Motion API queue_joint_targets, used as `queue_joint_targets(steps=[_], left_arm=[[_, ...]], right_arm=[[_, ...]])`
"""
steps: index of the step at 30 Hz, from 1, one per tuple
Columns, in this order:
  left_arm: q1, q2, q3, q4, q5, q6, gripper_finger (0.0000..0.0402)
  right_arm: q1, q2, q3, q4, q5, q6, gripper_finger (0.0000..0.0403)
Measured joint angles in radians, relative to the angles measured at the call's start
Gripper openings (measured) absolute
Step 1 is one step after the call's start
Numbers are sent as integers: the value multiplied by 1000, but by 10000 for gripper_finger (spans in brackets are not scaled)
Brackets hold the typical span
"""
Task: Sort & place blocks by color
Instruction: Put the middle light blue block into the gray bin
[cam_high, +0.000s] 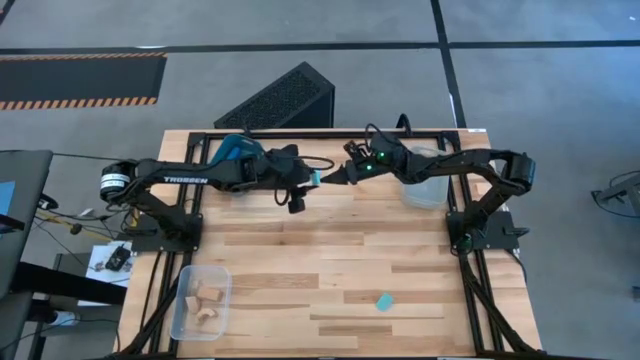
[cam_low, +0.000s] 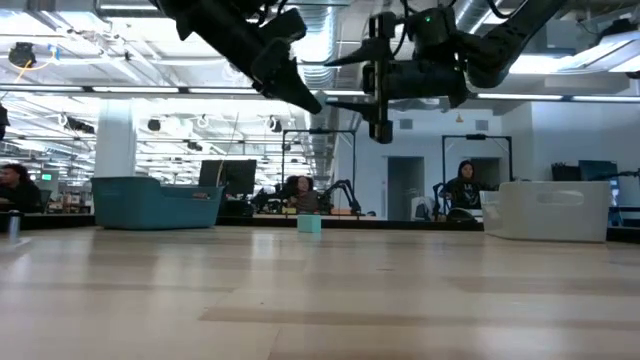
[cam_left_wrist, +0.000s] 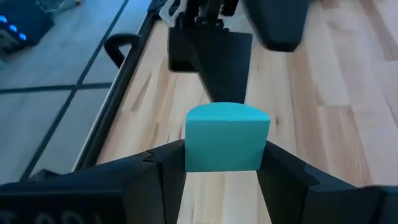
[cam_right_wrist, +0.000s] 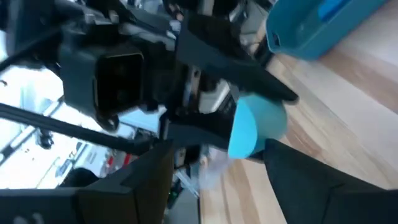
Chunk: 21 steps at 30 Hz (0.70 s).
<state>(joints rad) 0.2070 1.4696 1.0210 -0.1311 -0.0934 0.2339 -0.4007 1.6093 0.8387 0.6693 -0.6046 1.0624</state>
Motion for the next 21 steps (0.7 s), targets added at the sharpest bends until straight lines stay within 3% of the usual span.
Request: queue_joint_targets(steps=[15, 21], left_arm=[[21, -1, -1, 148, 42, 54, 148], [41, 0, -1, 143, 94, 54, 149]], right_arm=[[-42, 0, 0, 8, 6, 42, 265], [-71, -1, 0, 18, -71, 40, 192]])
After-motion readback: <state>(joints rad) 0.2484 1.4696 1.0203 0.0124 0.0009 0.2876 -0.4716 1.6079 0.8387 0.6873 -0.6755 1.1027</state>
